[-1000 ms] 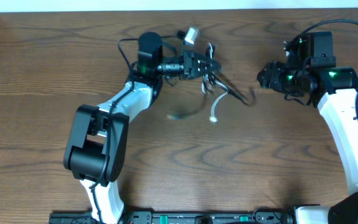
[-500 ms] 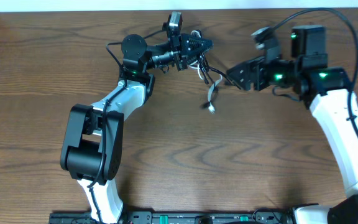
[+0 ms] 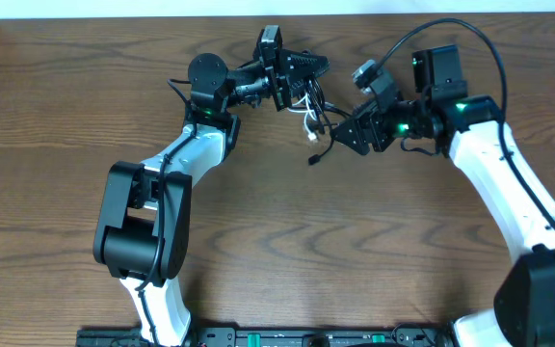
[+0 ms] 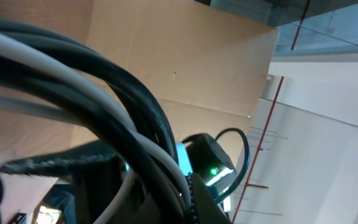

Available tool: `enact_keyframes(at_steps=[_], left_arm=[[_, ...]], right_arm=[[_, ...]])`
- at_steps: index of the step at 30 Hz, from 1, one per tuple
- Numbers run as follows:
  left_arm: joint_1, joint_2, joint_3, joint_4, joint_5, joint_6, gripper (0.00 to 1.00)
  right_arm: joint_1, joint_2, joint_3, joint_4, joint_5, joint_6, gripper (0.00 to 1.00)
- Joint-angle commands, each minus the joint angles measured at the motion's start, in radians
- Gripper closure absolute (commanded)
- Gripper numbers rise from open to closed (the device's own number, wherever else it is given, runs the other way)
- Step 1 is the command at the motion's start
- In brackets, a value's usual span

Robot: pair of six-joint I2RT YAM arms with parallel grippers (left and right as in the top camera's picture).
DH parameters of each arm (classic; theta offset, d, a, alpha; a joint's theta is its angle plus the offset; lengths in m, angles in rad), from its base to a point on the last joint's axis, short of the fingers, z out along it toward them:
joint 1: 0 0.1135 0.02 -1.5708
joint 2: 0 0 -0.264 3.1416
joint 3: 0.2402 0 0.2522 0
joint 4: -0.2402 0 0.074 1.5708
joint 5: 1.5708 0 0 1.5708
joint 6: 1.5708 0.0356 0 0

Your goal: Untangle cables

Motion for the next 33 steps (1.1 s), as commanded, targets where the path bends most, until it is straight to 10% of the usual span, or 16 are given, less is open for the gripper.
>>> enact_keyframes(at_steps=[1,4,23,33], left_arm=[[0.001,-0.01,0.012,0.013,0.017,-0.064,0.92],[0.002,-0.01,0.012,0.012,0.039,-0.063,0.93],[-0.043,-0.01,0.012,-0.224,-0.16,0.098,0.93],[-0.094,-0.01,0.012,-0.243,-0.245,0.096,0.93]], right_arm=[[0.032,0.04,0.012,0.021,0.034,-0.096,0.33],[0.041,0.055,0.012,0.034,0.113,-0.095,0.47],[0.073,-0.145,0.014,0.173,0.028,0.075,0.25],[0.134,-0.08,0.014,0.167,0.278,0.13,0.36]])
